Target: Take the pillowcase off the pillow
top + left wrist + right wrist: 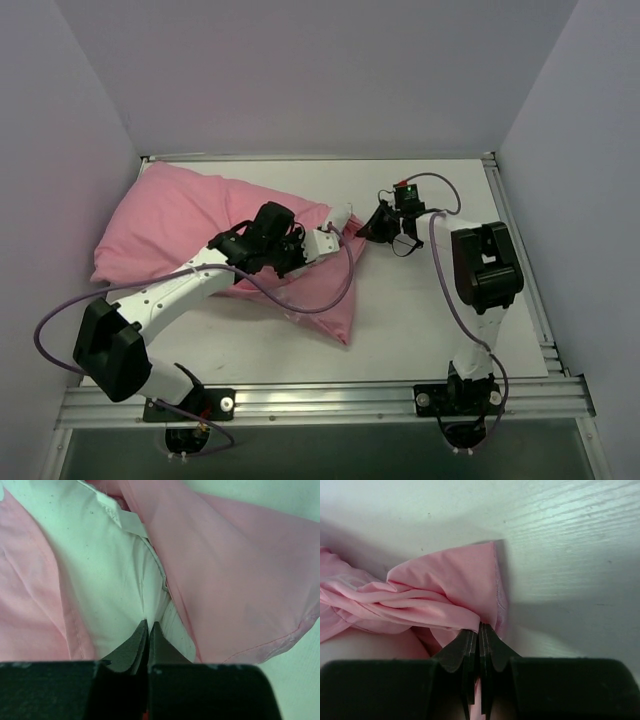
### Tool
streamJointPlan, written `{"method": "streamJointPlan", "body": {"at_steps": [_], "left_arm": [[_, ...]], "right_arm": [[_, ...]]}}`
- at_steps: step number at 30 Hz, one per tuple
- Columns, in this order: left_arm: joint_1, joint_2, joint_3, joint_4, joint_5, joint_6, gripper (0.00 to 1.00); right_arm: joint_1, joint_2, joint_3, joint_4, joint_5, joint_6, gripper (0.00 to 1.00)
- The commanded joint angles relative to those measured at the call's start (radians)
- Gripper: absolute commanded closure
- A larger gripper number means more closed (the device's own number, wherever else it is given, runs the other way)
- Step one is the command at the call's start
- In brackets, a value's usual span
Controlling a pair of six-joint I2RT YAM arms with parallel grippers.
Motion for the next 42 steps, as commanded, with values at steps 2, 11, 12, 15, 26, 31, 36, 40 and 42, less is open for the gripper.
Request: {"method": "streamJointPlan", "body": {"at_steps": [2,11,12,15,26,31,36,40,42], "left_arm": [[0.095,-0.049,0.073,-0.148,0.035,-0.148,0.98],[0.112,0.172,0.395,-0.018,0.077,-0.362,0.98],[0.112,0.183,0.401,-0.008,0.063,-0.366,0.98],[0.114,0.222,0.423,0.015,0.057,-0.383,0.98],[0.112,0.273,0.475,0.041,0.034,-0.443,0.98],[0.114,0.273,0.461,0.051,0.037,-0.455,0.98],[0.118,0.269,0.446,0.067,-0.009,-0.462,0.98],[0.147,0.299,0.487,0.086,-0.156,-0.460,0.98],[0.170,0.321,0.533,0.103,-0.234,-0.460,0.98]], "right_arm": [[-0.037,0.030,0.022,0.083,0.189,-0.059,1.00],[0.027,-0.289,-0.169,0.213,0.054,-0.175,0.41],[0.027,-0.369,-0.166,0.142,0.072,-0.194,0.35],[0.041,-0.503,-0.175,0.049,0.112,-0.214,0.32],[0.322,-0.581,-0.284,0.182,0.255,0.044,0.30],[0.398,-0.511,-0.274,0.239,0.264,0.087,0.33],[0.409,-0.456,-0.293,0.256,0.269,0.128,0.65],[0.435,-0.497,-0.348,0.212,0.280,0.136,0.91],[0.477,-0.559,-0.395,0.166,0.298,0.135,0.94]]}}
